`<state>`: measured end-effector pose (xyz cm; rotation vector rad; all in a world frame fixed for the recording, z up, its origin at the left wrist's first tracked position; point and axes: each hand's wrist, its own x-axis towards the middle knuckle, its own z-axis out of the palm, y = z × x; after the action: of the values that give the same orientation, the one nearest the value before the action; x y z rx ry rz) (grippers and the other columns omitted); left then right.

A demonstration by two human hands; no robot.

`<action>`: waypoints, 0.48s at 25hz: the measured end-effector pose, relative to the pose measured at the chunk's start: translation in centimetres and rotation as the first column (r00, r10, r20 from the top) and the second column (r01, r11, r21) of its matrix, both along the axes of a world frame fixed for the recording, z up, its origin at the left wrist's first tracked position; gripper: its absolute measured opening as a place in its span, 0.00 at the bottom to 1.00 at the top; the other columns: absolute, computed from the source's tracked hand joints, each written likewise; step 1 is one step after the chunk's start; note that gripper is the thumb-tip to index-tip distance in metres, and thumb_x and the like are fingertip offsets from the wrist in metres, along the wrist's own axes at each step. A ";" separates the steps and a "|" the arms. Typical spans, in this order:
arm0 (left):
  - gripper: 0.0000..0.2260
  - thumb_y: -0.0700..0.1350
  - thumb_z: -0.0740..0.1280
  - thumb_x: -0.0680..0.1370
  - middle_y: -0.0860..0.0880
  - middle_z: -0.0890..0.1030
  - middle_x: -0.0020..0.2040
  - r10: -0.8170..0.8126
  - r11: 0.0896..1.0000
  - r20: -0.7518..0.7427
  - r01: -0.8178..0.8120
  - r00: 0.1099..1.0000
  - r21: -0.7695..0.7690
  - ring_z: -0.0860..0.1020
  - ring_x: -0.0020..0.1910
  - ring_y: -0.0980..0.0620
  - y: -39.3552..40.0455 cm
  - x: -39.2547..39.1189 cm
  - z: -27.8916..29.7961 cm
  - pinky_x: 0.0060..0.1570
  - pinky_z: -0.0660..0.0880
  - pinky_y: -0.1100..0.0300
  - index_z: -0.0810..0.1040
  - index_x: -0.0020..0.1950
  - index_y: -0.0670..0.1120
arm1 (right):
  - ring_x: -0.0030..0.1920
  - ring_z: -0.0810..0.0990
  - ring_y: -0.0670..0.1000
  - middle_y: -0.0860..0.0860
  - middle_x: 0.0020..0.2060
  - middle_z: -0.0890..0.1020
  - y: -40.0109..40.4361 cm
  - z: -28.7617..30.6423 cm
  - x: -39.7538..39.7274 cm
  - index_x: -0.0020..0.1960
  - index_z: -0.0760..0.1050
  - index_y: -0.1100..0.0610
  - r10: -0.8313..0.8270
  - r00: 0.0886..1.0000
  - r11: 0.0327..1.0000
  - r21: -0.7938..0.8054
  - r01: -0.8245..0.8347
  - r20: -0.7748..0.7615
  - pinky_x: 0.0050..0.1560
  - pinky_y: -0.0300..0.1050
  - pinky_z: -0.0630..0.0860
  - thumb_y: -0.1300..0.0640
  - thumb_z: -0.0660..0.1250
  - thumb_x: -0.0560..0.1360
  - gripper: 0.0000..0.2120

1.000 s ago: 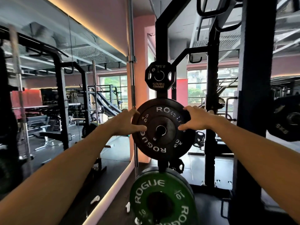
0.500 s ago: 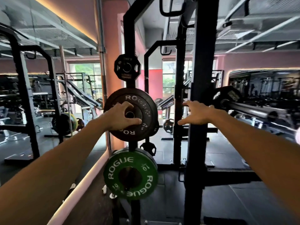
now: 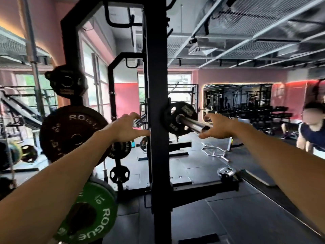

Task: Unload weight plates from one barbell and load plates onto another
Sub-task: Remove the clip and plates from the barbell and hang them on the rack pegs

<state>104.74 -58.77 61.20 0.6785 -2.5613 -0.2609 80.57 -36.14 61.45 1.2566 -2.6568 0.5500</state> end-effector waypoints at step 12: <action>0.31 0.62 0.67 0.73 0.45 0.70 0.65 0.130 0.991 -0.040 -0.128 0.991 0.046 0.73 0.59 0.45 1.1 -16.1 -0.2 0.61 0.71 0.48 0.64 0.72 0.52 | 0.69 0.68 0.58 0.57 0.73 0.65 2.0 -1.3 -17.9 0.75 0.57 0.59 0.067 0.994 0.997 -0.034 -0.064 0.082 0.68 0.52 0.67 0.48 0.67 0.76 0.34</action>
<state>88.67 -57.62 61.00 0.8421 -2.4656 -0.2850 62.66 -34.16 60.16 1.3446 -2.6701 0.6651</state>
